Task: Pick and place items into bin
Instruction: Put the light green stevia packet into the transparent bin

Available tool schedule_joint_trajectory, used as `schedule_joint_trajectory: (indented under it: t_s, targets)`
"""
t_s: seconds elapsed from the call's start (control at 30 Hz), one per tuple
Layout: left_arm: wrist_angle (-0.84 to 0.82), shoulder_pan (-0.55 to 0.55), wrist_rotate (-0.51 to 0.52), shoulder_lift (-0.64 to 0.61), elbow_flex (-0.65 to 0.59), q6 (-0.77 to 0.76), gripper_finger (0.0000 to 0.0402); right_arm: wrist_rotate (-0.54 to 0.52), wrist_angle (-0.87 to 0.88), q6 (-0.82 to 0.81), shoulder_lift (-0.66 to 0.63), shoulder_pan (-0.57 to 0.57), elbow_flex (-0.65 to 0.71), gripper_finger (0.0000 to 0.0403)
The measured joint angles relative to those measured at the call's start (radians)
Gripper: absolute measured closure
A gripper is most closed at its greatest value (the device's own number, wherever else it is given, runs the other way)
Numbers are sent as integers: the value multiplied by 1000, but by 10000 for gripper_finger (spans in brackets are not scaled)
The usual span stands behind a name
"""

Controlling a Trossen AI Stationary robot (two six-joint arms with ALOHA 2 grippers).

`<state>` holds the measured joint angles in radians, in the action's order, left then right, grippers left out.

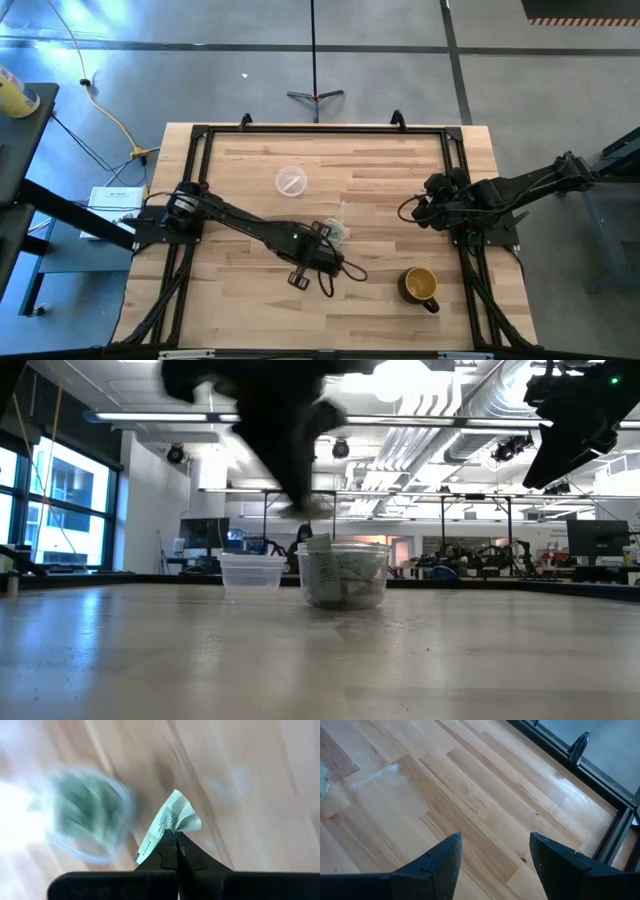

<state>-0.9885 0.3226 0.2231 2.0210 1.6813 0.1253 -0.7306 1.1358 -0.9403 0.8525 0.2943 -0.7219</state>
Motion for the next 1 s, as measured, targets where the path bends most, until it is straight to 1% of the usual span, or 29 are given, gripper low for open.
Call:
schedule_joint_trajectory:
  t_s: [0.1, 0.2, 0.3, 0.5, 0.57, 0.67, 0.8, 1.0]
  targets:
    - [19, -21, 29, 0, 47, 1, 380, -10, 0, 5, 0, 0, 0, 178]
    - [53, -68, 42, 5, 52, 1, 376, -8, 3, 6, 0, 0, 0, 178]
    - [63, -127, 56, 16, 50, 20, 379, 1, 5, 6, 0, 0, 0, 178]
    - [124, -219, -11, 62, 51, 87, 372, 23, 9, 3, 0, 0, 0, 178]
    - [104, -227, -38, 82, 50, 81, 369, 39, 9, 0, 0, 0, 0, 178]
    - [55, -225, -45, 93, 50, 77, 375, 53, 10, -1, 0, 0, 0, 178]
    - [76, -207, -53, 93, 50, 79, 378, 50, 10, -3, 0, 0, 0, 178]
    - [106, -204, -105, 93, 50, 55, 356, 32, 9, -2, 0, 0, 0, 178]
